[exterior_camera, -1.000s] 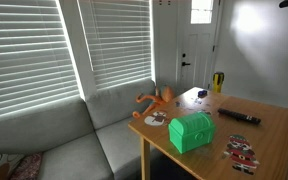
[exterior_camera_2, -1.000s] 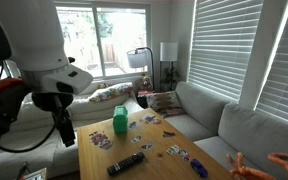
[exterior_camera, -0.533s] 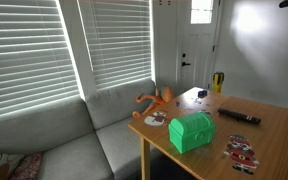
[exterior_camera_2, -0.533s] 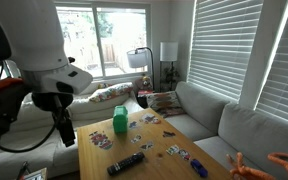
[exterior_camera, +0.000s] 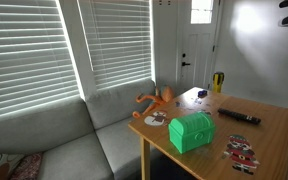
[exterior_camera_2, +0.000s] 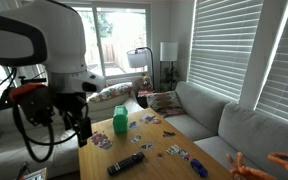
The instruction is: Press the button in the middle of the ring on the black remote
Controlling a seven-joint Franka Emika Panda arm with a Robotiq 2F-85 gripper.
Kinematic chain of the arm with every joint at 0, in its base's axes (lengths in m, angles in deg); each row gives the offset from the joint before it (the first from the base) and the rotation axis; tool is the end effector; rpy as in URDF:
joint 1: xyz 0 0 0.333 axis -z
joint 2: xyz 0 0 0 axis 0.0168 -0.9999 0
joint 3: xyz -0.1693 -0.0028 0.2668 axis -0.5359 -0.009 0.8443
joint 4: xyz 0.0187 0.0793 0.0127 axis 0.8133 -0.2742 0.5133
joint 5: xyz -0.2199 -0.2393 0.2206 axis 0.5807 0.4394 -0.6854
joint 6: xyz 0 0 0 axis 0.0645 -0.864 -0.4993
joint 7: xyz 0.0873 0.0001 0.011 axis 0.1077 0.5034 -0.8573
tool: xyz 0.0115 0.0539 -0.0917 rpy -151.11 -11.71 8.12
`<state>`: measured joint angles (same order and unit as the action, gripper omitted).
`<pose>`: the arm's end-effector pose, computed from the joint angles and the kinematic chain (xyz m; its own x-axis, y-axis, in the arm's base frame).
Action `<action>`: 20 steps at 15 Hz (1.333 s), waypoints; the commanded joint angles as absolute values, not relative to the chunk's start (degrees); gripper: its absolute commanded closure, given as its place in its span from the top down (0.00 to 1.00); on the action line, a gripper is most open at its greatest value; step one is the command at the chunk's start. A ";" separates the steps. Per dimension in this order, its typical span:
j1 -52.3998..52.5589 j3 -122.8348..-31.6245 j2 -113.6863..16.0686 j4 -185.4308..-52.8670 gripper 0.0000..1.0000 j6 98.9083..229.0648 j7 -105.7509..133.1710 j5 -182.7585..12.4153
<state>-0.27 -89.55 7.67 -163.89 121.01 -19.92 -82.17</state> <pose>0.3165 -0.1126 0.5354 0.9437 0.3250 -0.0617 0.3159 -0.9406 -0.1243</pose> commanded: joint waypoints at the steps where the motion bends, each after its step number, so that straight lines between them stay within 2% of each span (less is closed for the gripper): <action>1: -2.42 -88.46 0.44 -161.33 1.00 125.15 -26.97 -77.94; 9: -2.09 -88.59 -5.97 -162.89 1.00 143.51 -44.88 -78.15; 10: -1.08 -86.78 -5.47 -163.01 1.00 140.71 -41.69 -78.13; 17: -0.81 -86.98 -6.24 -162.98 1.00 142.94 -43.84 -78.15; 20: -2.42 -89.75 -8.78 -162.30 1.00 145.54 -51.08 -83.13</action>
<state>-2.40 -88.44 -6.29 -163.05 143.26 -44.80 -78.60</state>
